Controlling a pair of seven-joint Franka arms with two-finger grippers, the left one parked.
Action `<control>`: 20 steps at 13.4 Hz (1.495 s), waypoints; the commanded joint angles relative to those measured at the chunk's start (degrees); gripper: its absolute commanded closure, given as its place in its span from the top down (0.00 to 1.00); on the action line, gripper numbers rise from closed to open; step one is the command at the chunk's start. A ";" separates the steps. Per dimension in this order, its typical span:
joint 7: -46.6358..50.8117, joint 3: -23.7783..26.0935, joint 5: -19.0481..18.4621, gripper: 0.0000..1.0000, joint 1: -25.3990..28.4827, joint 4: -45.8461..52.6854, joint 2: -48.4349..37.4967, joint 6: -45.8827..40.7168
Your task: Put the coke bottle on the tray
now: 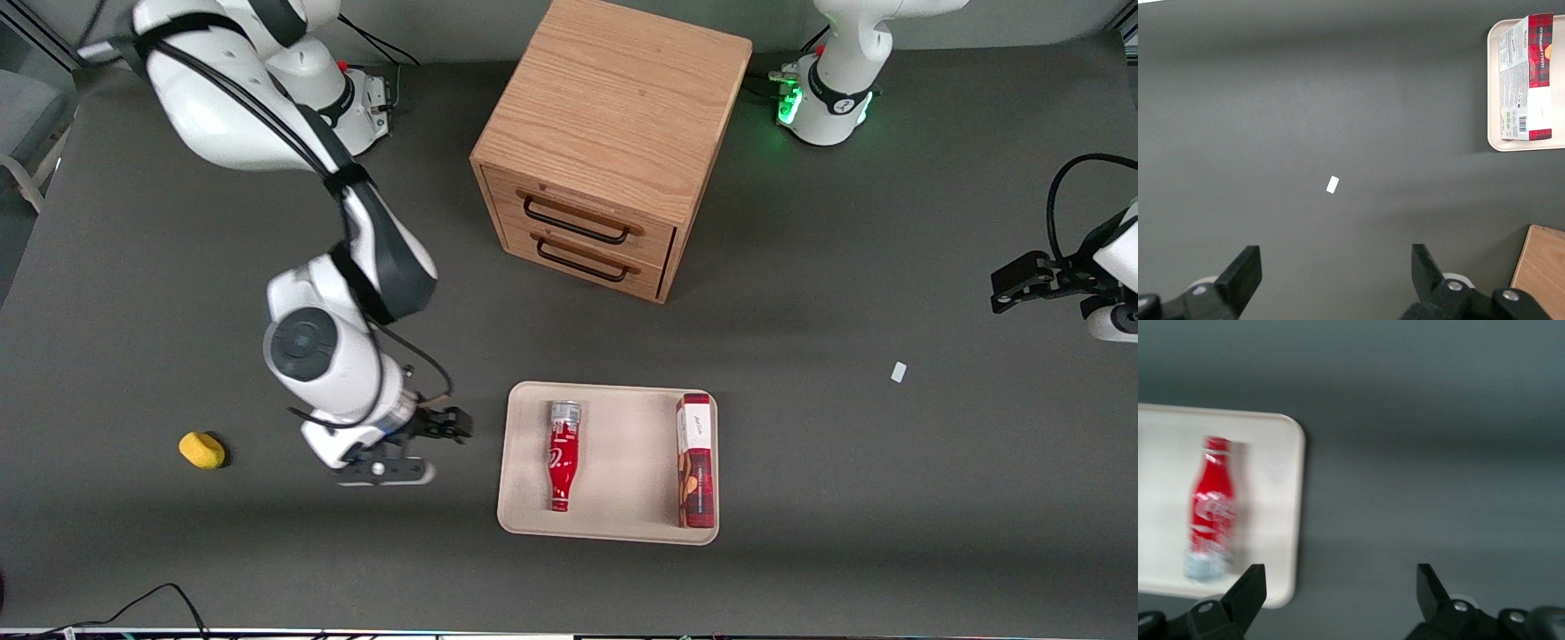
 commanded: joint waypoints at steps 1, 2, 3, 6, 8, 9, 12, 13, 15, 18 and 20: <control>-4.63 -2.04 0.14 1.00 -1.70 -9.17 -11.05 -6.93; -5.08 -3.43 1.28 1.00 -2.41 -10.22 -14.30 -10.80; -5.26 -5.80 3.12 1.00 -2.42 -12.32 -17.90 -13.01; -9.80 -12.48 6.11 1.00 -2.24 -25.83 -31.16 -10.41; -12.64 -15.57 7.00 1.00 -1.98 -30.78 -37.86 -10.48; -12.82 -15.84 7.00 1.00 -2.15 -32.45 -40.67 -11.01; -12.65 -17.07 6.74 1.00 -2.07 -37.64 -48.50 -11.01; -12.47 -17.16 6.30 1.00 -2.07 -37.83 -49.31 -11.19; -12.29 -17.07 6.04 1.00 -2.07 -37.57 -49.84 -11.54; -12.20 -18.47 5.42 1.00 -2.33 -36.61 -49.84 -11.80; -12.03 -18.57 4.98 1.00 -2.15 -35.99 -49.31 -11.89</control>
